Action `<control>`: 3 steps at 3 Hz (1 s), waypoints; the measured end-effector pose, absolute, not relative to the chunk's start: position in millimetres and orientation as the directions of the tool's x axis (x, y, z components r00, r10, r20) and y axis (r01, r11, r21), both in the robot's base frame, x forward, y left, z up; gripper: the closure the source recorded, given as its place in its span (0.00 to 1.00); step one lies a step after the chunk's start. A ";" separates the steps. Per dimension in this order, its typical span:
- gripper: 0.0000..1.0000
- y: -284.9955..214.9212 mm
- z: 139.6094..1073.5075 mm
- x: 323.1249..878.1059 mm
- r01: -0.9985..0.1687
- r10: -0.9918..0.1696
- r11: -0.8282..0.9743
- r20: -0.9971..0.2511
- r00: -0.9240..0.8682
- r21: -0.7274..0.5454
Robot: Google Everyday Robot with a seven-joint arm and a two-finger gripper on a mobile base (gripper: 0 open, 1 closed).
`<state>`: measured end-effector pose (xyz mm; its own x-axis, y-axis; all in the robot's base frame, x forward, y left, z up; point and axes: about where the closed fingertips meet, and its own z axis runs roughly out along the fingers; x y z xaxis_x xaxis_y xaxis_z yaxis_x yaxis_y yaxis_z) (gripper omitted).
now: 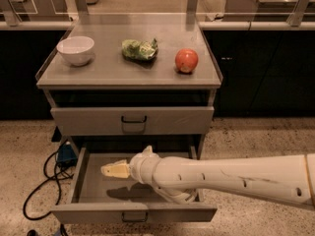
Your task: Pick 7up can from middle drawer and place on counter
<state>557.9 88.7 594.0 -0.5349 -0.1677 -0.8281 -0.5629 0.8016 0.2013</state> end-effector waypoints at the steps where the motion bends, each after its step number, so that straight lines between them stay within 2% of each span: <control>1: 0.00 57.2 560.7 577.3 -0.470 -0.097 0.849 -0.802 -0.590 0.243; 2: 0.00 -16.7 530.9 596.5 -0.301 0.022 0.917 -0.786 -0.617 0.261; 3: 0.00 -16.7 530.9 596.5 -0.301 0.022 0.917 -0.786 -0.617 0.261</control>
Offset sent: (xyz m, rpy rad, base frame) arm 0.0588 -0.2089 -0.0950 0.0450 0.0962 -0.5238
